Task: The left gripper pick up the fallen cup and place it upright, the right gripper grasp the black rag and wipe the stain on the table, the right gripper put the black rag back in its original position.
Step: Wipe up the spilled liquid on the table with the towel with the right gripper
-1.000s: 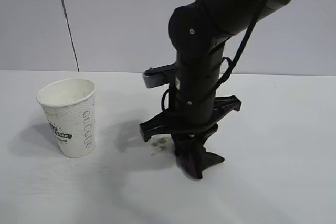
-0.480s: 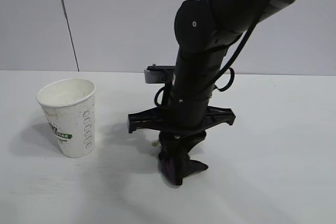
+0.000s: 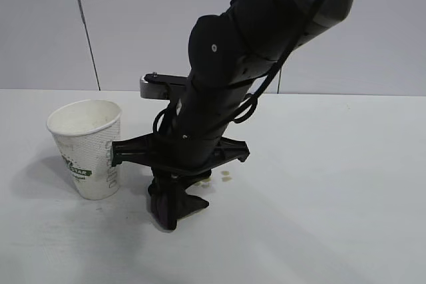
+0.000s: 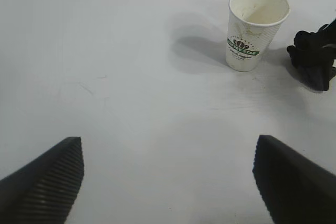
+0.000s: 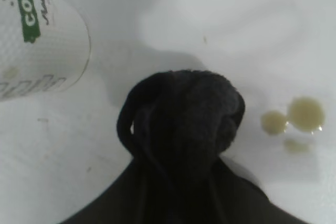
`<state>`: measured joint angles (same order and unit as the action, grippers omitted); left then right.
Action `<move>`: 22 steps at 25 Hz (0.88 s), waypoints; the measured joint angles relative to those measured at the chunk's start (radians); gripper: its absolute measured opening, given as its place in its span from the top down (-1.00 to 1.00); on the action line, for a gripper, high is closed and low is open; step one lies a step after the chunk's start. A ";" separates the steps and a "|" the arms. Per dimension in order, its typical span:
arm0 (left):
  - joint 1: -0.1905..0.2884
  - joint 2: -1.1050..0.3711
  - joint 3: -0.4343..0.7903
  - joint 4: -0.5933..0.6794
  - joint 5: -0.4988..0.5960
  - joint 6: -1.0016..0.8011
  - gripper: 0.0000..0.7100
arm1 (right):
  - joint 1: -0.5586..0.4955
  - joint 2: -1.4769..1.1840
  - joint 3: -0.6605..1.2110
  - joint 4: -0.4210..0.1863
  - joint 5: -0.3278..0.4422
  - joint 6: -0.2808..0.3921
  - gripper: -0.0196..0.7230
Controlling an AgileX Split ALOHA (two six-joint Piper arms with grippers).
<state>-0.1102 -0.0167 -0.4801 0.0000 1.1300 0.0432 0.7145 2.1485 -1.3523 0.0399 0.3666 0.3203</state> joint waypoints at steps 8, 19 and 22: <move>0.000 0.000 0.000 0.000 0.000 0.000 -0.78 | -0.048 0.016 -0.010 -0.051 0.000 0.000 0.57; 0.000 0.000 0.000 0.000 0.000 0.000 -0.78 | -0.209 0.000 -0.028 -0.257 0.218 0.000 0.57; 0.000 0.000 0.000 0.000 0.000 0.000 -0.78 | -0.225 -0.005 -0.029 -0.288 0.273 -0.015 0.57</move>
<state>-0.1102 -0.0167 -0.4801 0.0000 1.1300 0.0432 0.4897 2.1440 -1.3814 -0.2484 0.6399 0.3053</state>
